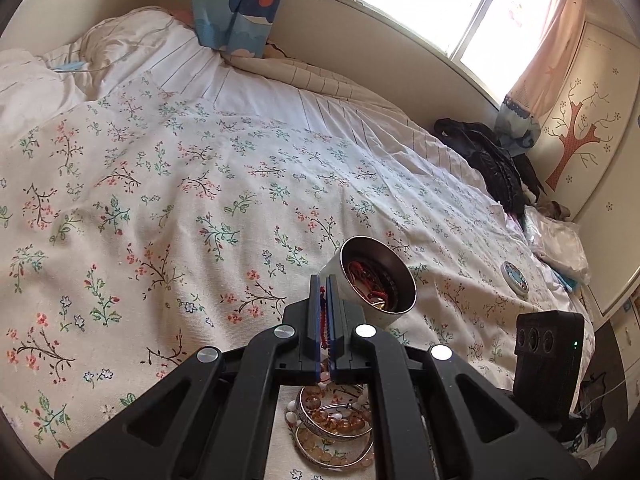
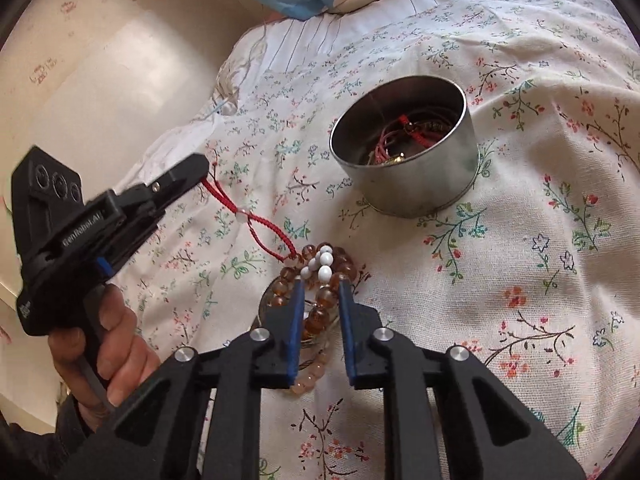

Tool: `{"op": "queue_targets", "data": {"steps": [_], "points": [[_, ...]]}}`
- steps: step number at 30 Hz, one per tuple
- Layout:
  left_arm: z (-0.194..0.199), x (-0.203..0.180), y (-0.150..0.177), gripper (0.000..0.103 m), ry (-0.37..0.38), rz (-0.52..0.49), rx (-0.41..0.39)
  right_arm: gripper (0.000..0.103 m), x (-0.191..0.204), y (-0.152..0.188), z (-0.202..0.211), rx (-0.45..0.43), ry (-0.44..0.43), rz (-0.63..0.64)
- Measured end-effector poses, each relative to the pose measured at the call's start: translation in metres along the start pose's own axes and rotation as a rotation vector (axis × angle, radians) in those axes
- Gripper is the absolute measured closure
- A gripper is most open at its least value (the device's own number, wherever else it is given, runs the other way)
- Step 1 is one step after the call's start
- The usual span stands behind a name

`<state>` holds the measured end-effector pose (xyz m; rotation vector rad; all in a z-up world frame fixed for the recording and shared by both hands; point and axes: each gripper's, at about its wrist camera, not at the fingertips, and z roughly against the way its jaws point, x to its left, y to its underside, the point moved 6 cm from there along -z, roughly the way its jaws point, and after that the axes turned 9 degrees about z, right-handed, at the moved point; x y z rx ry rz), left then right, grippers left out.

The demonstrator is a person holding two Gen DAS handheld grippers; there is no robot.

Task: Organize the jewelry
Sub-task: 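Grasp the amber bead bracelet with the right gripper and lift it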

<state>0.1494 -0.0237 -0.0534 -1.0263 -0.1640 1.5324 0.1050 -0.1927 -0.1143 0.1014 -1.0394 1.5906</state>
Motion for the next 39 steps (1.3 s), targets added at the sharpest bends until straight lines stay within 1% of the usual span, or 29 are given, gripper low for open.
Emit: {"op": "queue_targets", "data": {"steps": [2,3,5,6,8,9,10,11,13,14,16,18,21,32,37,39], "points": [[0.000,0.000,0.000,0.100,0.000,-0.001,0.000,0.092,-0.003,-0.004,0.008,-0.037,-0.015,-0.025],[0.000,0.000,0.000,0.100,0.001,-0.001,0.000,0.093,-0.005,-0.006,0.011,-0.048,-0.009,-0.033],[0.000,0.000,0.000,0.100,0.000,-0.001,-0.001,0.093,-0.009,-0.004,0.011,-0.037,0.009,-0.053],[0.000,0.001,-0.001,0.100,0.001,0.001,-0.002,0.092,-0.010,-0.002,0.009,-0.023,-0.004,-0.069],[0.001,0.002,-0.001,0.100,0.002,0.003,-0.002,0.063,-0.009,0.005,0.000,0.026,-0.040,-0.089],[0.001,0.002,-0.001,0.100,0.002,0.003,-0.003,0.045,-0.007,0.007,-0.005,0.054,-0.037,-0.084],[0.001,0.002,-0.002,0.100,0.004,0.004,-0.003,0.045,-0.003,0.009,-0.009,0.072,-0.032,-0.066],[0.001,0.002,-0.002,0.100,0.005,0.003,-0.002,0.045,-0.001,0.009,-0.012,0.081,-0.028,-0.059],[0.002,0.002,-0.003,0.100,0.007,0.000,-0.003,0.045,-0.001,0.009,-0.018,0.089,-0.053,-0.079],[0.002,0.001,-0.002,0.100,0.008,-0.002,-0.004,0.048,-0.004,0.007,-0.020,0.083,-0.062,-0.095],[0.002,0.001,-0.003,0.100,0.009,-0.003,-0.004,0.075,-0.011,0.004,-0.022,0.071,-0.080,-0.137],[0.002,0.001,-0.002,0.100,0.008,-0.001,-0.004,0.090,-0.016,0.001,-0.019,0.043,-0.096,-0.161],[0.002,0.000,-0.002,0.100,0.008,0.001,-0.005,0.090,-0.014,-0.004,-0.006,-0.008,-0.089,-0.140],[0.002,0.001,-0.002,0.100,0.015,0.000,-0.006,0.090,-0.002,-0.024,0.050,-0.243,-0.174,-0.103],[0.003,0.000,-0.001,0.100,0.024,-0.003,-0.008,0.090,0.002,-0.030,0.063,-0.290,-0.173,-0.082],[0.003,-0.001,-0.001,0.100,0.027,-0.005,-0.008,0.090,0.001,-0.030,0.063,-0.297,-0.172,-0.082]]}}
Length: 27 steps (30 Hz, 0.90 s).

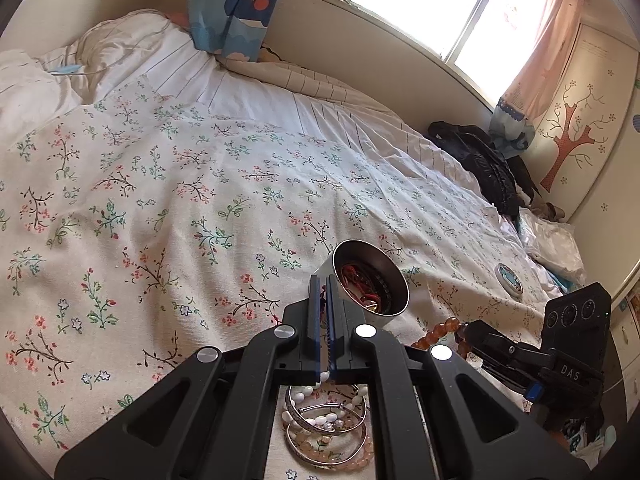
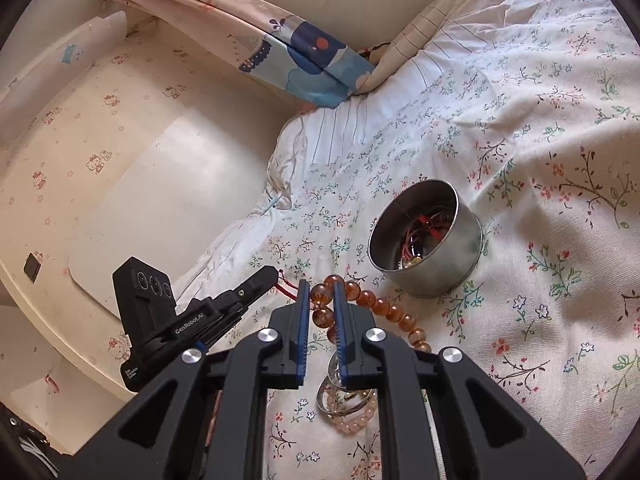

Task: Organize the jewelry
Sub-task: 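Grasp the amber bead bracelet with the right gripper and lift it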

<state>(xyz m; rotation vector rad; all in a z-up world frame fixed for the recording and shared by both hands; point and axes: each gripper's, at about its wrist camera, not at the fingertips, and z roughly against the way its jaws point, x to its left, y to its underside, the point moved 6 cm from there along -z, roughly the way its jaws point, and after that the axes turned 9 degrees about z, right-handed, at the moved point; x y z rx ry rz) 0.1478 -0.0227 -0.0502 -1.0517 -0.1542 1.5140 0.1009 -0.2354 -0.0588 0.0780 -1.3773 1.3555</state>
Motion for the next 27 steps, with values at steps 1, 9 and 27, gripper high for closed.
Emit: {"op": "queue_targets", "data": {"steps": [1,9,27], "points": [[0.000,0.000,0.000,0.100,0.001,-0.002,0.000,0.090,-0.001,0.000,0.000,0.001,0.003,-0.001],[-0.001,-0.008,0.002,0.100,-0.010,-0.035,-0.004,0.090,-0.002,0.002,0.003,-0.003,0.011,-0.004],[-0.001,-0.038,0.012,0.100,-0.083,-0.211,-0.051,0.090,-0.006,-0.004,0.018,-0.059,-0.025,-0.031]]}}
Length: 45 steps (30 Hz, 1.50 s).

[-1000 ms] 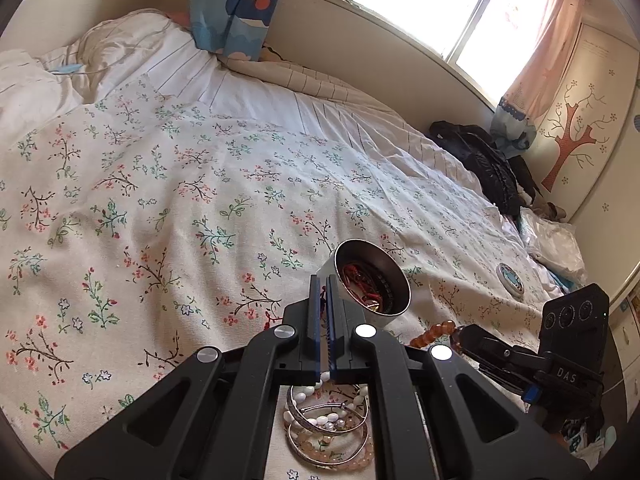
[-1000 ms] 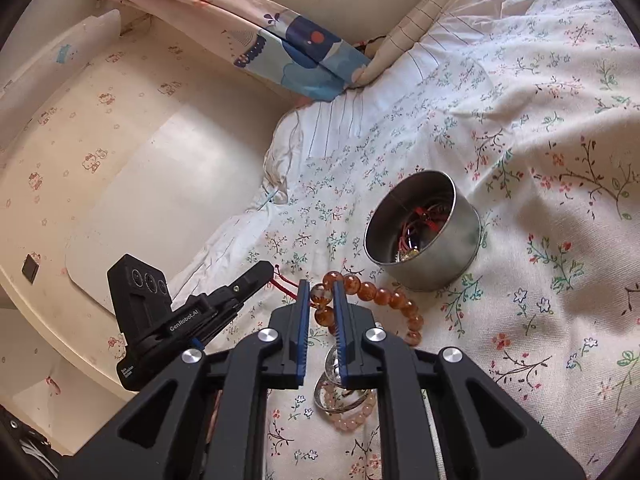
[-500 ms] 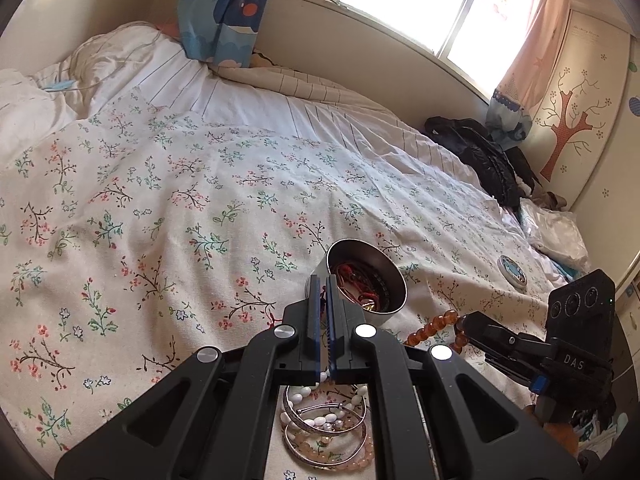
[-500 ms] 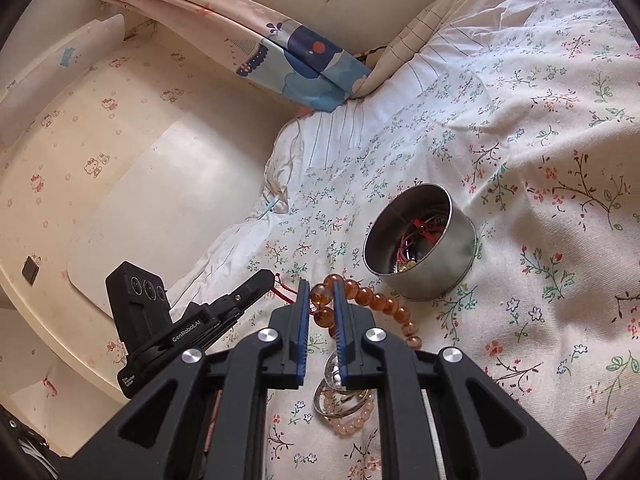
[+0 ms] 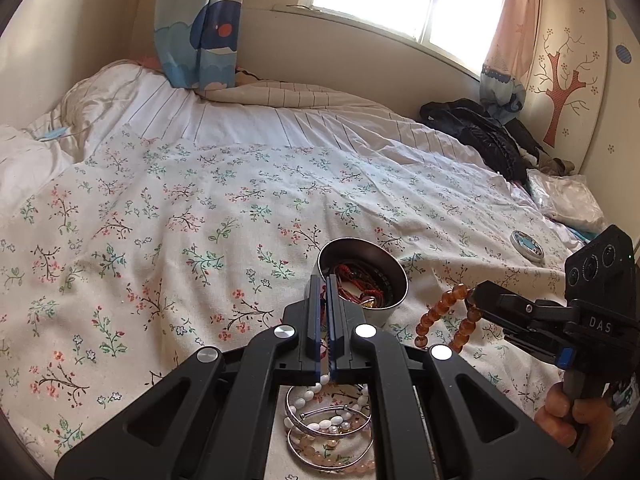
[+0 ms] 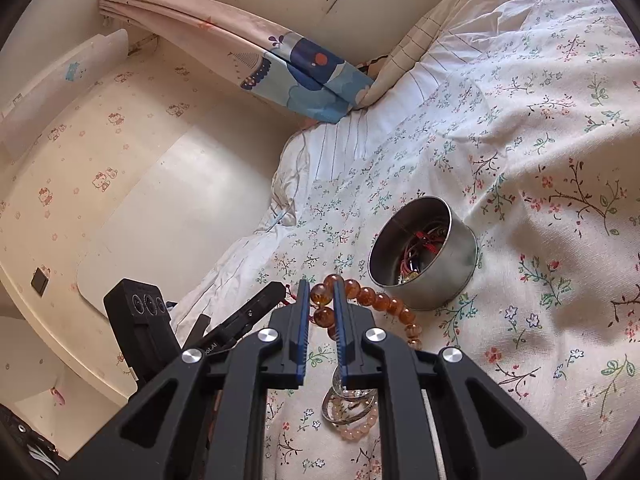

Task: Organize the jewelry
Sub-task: 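Grasp the amber bead bracelet with the right gripper and lift it, then carry the amber bead bracelet to the tin while the left gripper releases its bracelet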

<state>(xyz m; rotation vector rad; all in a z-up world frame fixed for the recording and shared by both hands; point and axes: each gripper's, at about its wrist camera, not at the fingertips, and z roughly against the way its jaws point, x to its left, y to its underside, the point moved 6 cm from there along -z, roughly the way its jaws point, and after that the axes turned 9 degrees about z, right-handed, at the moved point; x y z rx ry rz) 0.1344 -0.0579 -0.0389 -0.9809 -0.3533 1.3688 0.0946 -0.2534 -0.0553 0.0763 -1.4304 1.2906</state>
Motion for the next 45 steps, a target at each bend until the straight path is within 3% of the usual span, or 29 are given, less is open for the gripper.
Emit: {"op": "queue_targets", "data": {"steps": [13,28,45], "points": [[0.001,-0.017,-0.003,0.100,-0.018,-0.067,-0.038,0.090,0.002,-0.011,0.008,-0.059,-0.051,-0.015],[0.009,-0.027,-0.027,0.100,0.053,-0.003,-0.105,0.090,0.002,-0.031,0.010,-0.138,-0.101,-0.023],[-0.012,-0.056,-0.041,0.100,0.113,0.027,-0.107,0.090,-0.013,-0.059,0.003,-0.223,-0.097,-0.059]]}}
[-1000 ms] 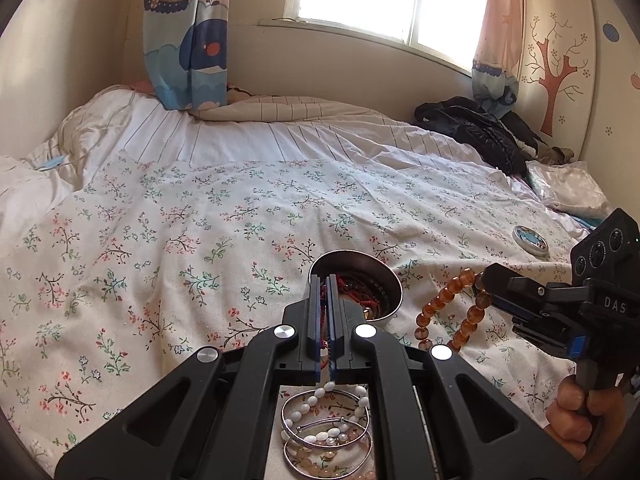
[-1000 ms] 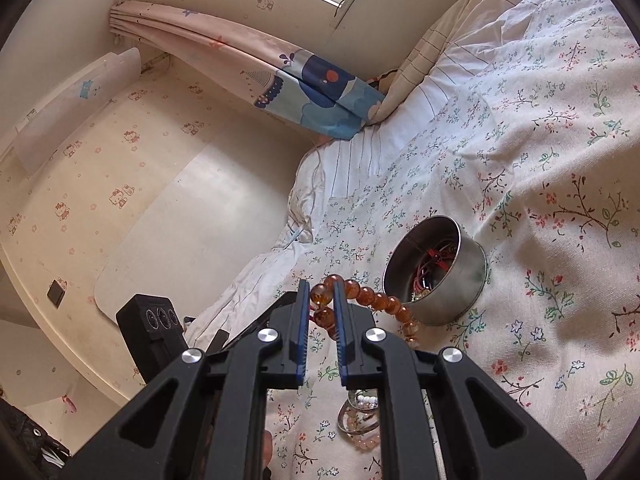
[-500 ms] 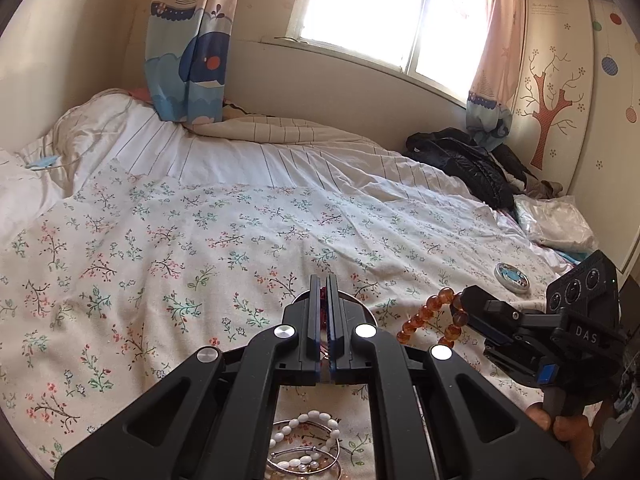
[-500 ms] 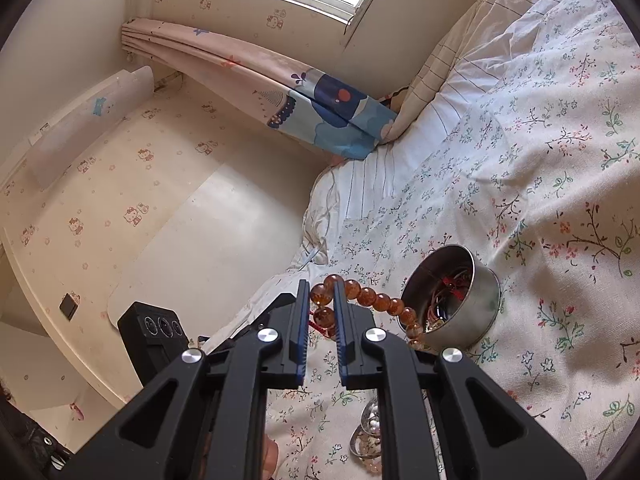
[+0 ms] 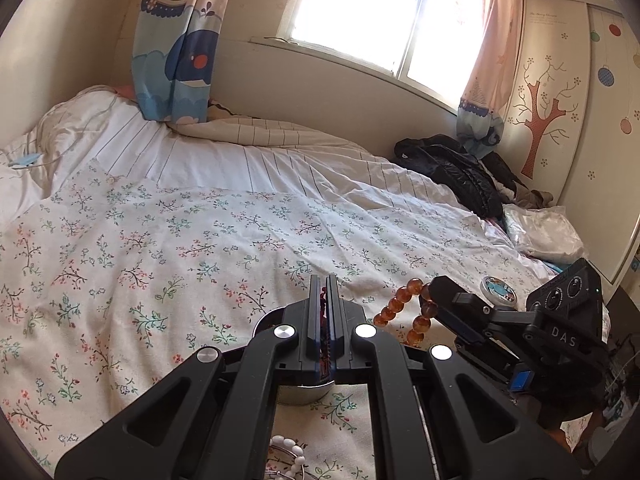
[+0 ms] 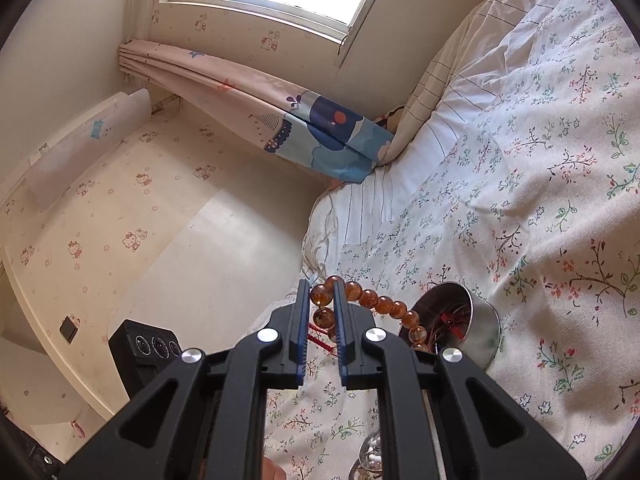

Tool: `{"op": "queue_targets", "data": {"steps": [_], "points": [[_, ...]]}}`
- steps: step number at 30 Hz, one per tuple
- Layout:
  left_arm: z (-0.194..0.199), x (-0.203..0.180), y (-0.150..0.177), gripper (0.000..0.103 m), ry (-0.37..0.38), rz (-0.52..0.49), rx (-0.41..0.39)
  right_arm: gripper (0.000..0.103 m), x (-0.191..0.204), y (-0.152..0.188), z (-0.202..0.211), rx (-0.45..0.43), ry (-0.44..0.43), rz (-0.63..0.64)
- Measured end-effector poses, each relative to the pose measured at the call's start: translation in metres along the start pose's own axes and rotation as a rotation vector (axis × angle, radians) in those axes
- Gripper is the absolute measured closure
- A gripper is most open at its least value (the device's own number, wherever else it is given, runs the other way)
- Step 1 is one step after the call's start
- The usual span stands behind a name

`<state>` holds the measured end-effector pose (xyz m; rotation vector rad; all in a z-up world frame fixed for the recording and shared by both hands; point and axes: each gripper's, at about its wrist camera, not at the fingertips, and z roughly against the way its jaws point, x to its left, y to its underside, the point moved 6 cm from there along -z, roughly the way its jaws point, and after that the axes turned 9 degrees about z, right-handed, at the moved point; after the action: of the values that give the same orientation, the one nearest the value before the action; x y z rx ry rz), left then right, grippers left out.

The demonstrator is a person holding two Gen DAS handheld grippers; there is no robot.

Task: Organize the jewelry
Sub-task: 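Carry the amber bead bracelet to the tin while the left gripper releases its bracelet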

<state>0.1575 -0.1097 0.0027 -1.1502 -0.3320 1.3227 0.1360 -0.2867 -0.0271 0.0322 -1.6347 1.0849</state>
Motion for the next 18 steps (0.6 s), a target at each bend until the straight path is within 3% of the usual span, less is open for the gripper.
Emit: {"op": "queue_targets", "data": {"steps": [18], "points": [[-0.031,-0.003,-0.002,0.100,-0.010,0.016,0.032,0.090,-0.007,-0.009,-0.022,0.003,-0.032,-0.020]]}}
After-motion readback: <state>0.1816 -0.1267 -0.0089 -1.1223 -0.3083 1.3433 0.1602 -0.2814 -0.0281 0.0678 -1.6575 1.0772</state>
